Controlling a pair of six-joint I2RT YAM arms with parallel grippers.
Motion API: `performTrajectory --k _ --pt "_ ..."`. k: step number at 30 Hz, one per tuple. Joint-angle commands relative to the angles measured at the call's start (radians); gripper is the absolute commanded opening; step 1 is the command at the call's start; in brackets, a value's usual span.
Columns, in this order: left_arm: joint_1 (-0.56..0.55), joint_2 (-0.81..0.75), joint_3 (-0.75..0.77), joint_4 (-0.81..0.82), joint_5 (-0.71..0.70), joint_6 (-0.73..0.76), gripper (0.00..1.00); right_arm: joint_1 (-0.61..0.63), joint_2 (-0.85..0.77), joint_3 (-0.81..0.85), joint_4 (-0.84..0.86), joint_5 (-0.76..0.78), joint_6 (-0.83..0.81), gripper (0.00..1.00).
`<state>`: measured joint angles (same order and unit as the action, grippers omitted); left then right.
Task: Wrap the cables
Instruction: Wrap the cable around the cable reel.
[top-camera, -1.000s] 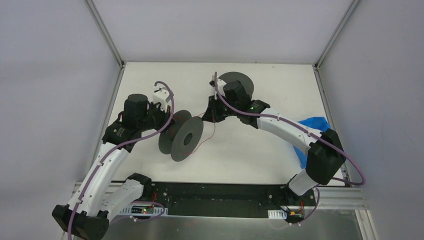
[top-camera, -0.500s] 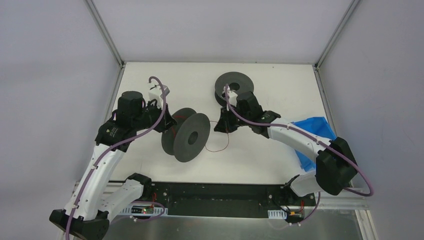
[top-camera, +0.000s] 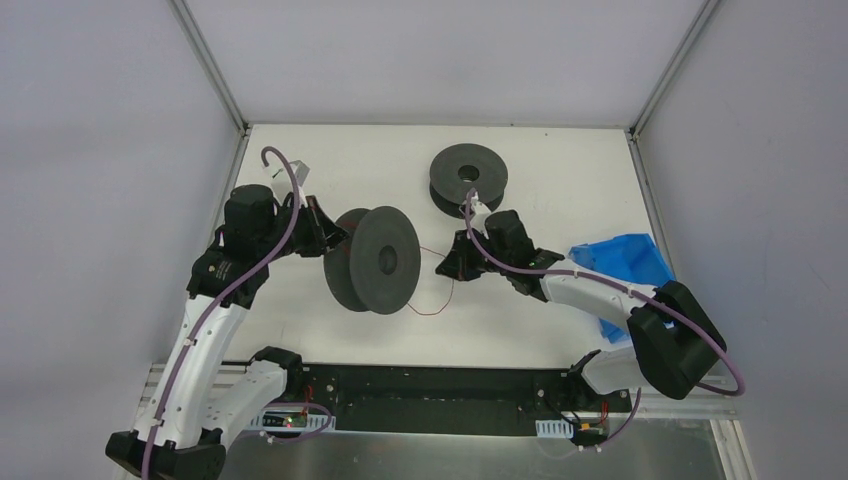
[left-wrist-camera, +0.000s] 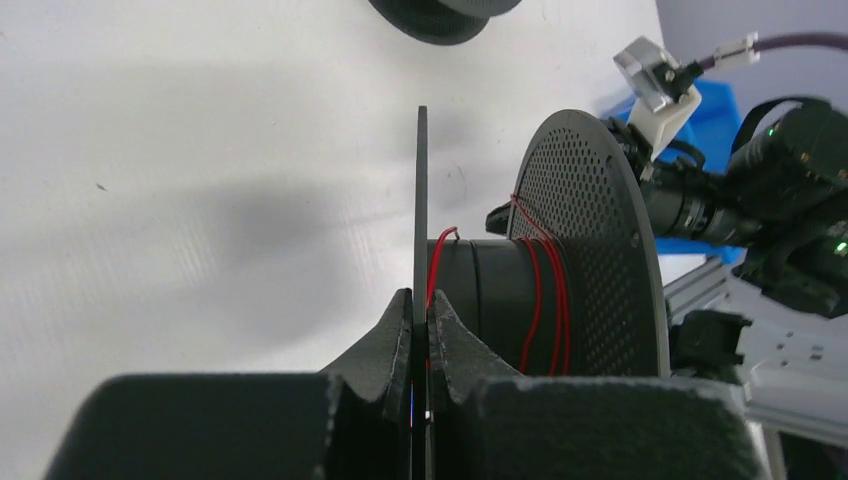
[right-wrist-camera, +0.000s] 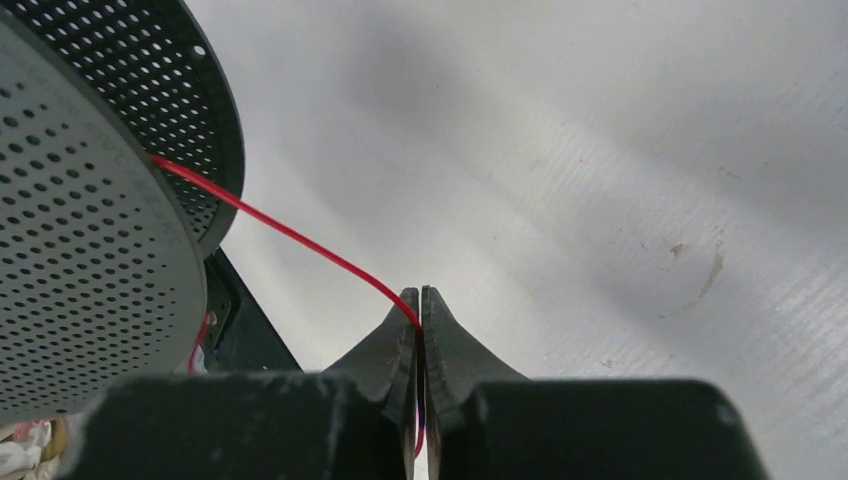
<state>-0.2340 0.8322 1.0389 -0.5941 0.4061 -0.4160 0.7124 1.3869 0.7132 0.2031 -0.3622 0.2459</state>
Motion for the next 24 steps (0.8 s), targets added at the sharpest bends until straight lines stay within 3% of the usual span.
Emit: performTrajectory --k 1,12,24 --pt "0.022 -0.052 -0.016 0.197 -0.060 -0.171 0.00 -0.001 -0.012 -0.005 0.099 -0.004 0.056 0.04" --pt "0.031 -0.095 -0.119 0.374 -0.140 -0.330 0.00 0.104 0.046 0.020 0.195 0.001 0.186 0.07" --pt "0.038 -0.122 -0.153 0.384 -0.305 -0.425 0.00 0.230 0.020 0.055 0.242 0.102 0.253 0.06"
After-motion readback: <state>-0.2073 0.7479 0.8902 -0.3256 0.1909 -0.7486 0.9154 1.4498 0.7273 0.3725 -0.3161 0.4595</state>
